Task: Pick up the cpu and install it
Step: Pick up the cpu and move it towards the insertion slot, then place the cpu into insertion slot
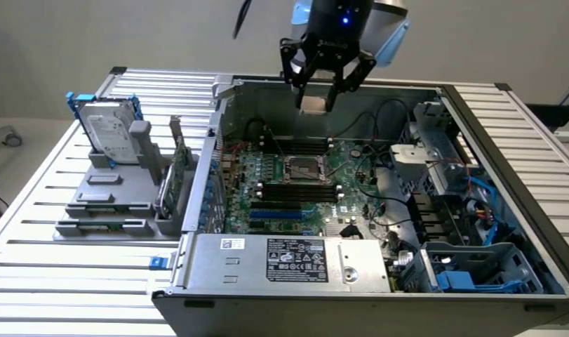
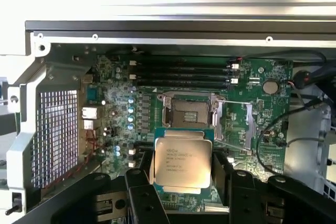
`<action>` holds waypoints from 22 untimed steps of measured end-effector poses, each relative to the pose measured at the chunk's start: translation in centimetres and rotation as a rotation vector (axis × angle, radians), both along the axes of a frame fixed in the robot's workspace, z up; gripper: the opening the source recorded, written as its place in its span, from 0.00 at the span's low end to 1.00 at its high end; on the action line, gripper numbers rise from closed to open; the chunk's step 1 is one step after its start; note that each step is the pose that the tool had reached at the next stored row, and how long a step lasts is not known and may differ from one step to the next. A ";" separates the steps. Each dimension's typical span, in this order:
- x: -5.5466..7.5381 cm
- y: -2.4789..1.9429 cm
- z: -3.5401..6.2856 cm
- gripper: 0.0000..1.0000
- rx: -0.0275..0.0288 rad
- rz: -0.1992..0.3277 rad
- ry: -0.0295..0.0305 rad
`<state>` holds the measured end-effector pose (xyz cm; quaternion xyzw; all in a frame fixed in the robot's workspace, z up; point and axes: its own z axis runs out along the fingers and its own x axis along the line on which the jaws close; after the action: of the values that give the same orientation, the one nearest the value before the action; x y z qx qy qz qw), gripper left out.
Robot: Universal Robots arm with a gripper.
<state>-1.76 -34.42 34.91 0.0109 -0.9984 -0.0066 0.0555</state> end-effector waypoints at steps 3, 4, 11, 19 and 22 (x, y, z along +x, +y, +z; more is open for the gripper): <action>0.0 0.38 -0.30 0.54 0.0002 0.000 -0.0055; 0.0 0.38 -0.33 0.54 0.0002 0.000 -0.0070; 0.0 0.39 -0.33 0.54 0.0000 0.000 -0.0069; 0.0 0.39 -0.33 0.54 0.0001 0.000 -0.0070; 0.0 0.38 -0.33 0.54 0.0001 0.000 -0.0070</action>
<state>-1.76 -34.03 34.58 0.0107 -0.9986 -0.0066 0.0520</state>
